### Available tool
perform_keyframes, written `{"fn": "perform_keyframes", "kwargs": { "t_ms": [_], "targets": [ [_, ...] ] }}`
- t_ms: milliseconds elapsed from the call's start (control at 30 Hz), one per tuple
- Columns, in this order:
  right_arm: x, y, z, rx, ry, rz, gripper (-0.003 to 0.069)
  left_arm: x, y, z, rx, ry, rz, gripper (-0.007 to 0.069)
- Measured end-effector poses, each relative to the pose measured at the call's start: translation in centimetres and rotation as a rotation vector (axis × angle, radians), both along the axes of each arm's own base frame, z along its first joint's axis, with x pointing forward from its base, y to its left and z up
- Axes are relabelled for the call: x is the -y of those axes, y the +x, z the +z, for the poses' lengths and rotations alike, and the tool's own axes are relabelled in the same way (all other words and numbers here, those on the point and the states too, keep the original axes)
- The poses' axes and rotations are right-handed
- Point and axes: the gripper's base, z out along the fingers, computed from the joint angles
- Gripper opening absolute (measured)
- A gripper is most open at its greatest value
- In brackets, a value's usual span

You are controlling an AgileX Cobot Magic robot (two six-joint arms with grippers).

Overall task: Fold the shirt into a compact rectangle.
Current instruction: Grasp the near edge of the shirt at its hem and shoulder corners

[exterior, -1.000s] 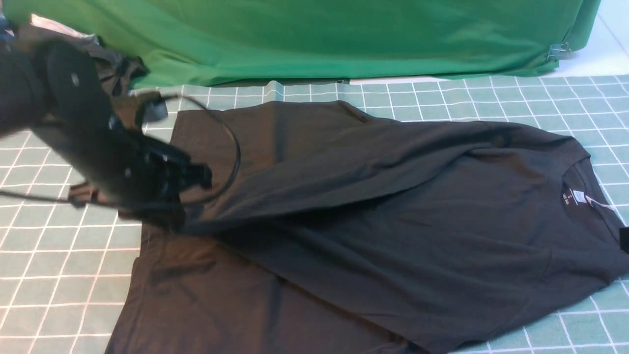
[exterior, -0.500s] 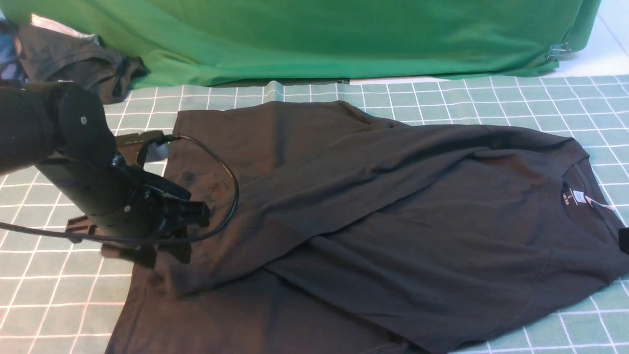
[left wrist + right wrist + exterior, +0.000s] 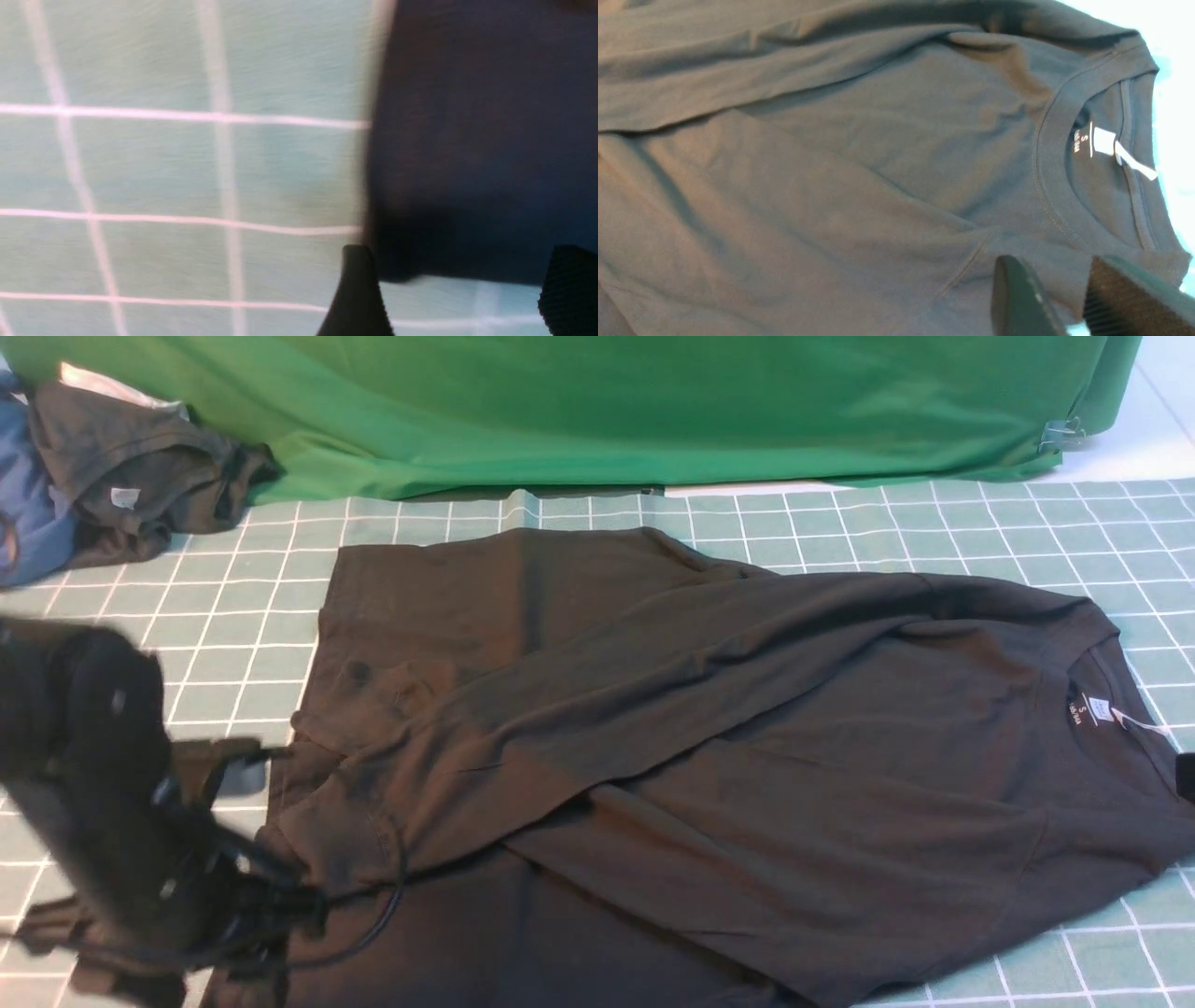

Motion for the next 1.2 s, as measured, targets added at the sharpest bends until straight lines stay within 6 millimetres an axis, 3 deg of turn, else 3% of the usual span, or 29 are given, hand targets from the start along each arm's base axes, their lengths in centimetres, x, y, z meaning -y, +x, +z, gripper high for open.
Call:
{"fn": "perform_keyframes", "kwargs": {
  "t_ms": [233, 367, 633, 700, 833, 1000, 1133, 1200],
  "targets": [
    [0.0, 0.2, 0.2, 0.033, 0.009, -0.012, 0.0225, -0.5, -0.7, -1.8, 0.092, 0.032, -0.034, 0.0468],
    [0.0, 0.2, 0.3, 0.034, 0.015, -0.016, 0.0227, -0.2, -0.5, -2.0, 0.122, -0.006, -0.023, 0.0424],
    [-0.1, -0.1, -0.2, -0.033, 0.013, -0.003, 0.0228, 0.1, -0.5, -2.8, 0.064, -0.029, 0.000, 0.0087],
    [-0.1, -0.2, -0.2, -0.080, 0.009, 0.009, 0.0228, 0.2, -0.4, -2.7, 0.057, -0.032, 0.003, 0.0050],
    [-0.5, 0.0, 0.5, -0.262, -0.012, 0.063, 0.0228, 0.0, -0.4, -1.6, 0.016, -0.015, -0.023, 0.0012],
    [-0.9, 1.1, 1.5, -0.398, -0.045, 0.123, 0.0228, -0.2, -1.6, 1.5, 0.094, -0.017, -0.039, 0.0011],
    [-1.2, 2.3, 0.7, -0.495, -0.039, 0.143, 0.0251, -0.5, -3.6, 4.0, 0.164, -0.025, -0.041, 0.0011],
    [-1.5, 2.9, -0.2, -0.551, -0.042, 0.157, 0.0297, -0.7, -4.9, 5.1, 0.203, -0.029, -0.042, 0.0011]
  ]
}}
